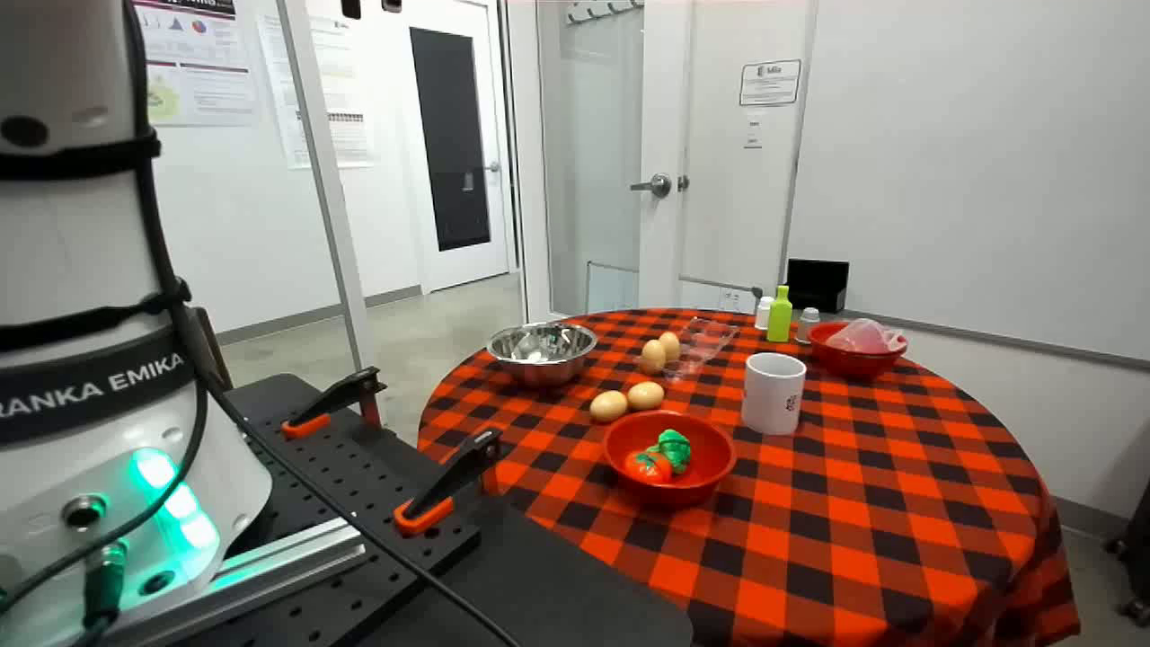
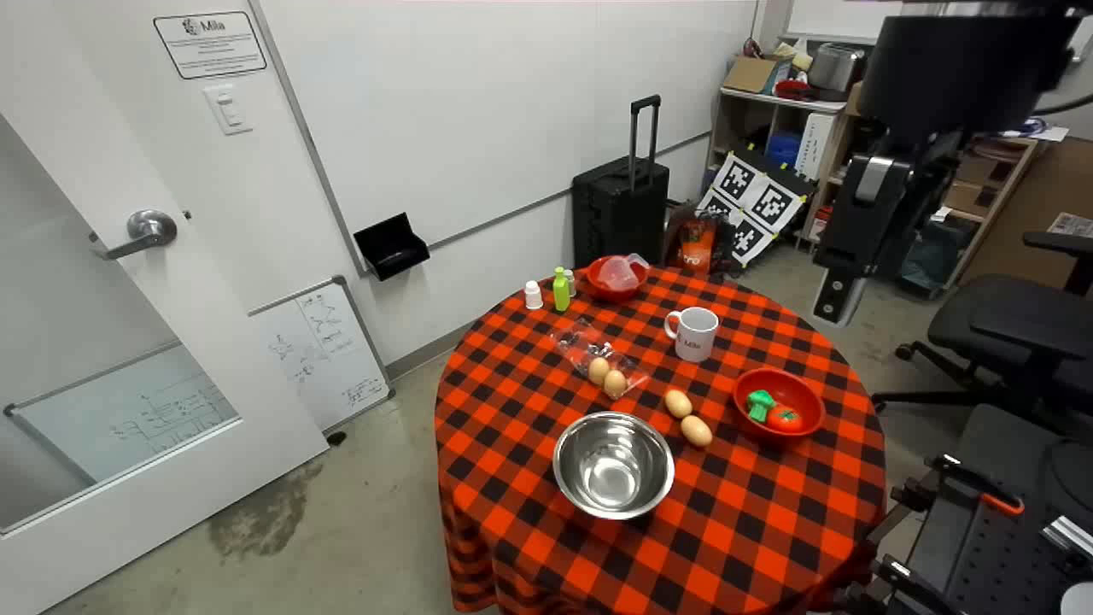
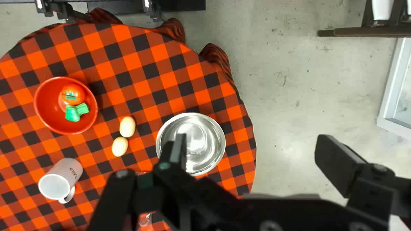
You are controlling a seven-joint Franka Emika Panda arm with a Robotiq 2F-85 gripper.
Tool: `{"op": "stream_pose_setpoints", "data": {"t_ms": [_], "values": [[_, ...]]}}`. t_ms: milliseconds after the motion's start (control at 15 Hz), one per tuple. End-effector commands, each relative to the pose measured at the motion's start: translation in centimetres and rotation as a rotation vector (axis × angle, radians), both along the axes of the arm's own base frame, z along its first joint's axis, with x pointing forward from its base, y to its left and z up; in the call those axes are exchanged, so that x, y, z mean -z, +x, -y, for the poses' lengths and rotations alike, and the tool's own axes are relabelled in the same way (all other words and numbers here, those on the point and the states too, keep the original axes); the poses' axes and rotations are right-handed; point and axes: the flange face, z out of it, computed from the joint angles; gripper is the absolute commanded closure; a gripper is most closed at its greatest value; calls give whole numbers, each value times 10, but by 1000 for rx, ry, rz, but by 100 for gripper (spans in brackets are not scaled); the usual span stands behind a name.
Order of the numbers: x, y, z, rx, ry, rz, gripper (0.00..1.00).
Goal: Take the broccoli out of the bowl and put it on the table
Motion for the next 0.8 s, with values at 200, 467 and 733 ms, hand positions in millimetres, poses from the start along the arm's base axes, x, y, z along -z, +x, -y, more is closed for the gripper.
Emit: {"op": "stream_pose_setpoints", "data": {"t_ms": [200, 467, 733], "values": [[10, 11, 17, 65, -26, 21, 0], [46, 31, 52, 99, -55, -37, 0], [102, 60, 91, 91, -124, -127, 0]]}}
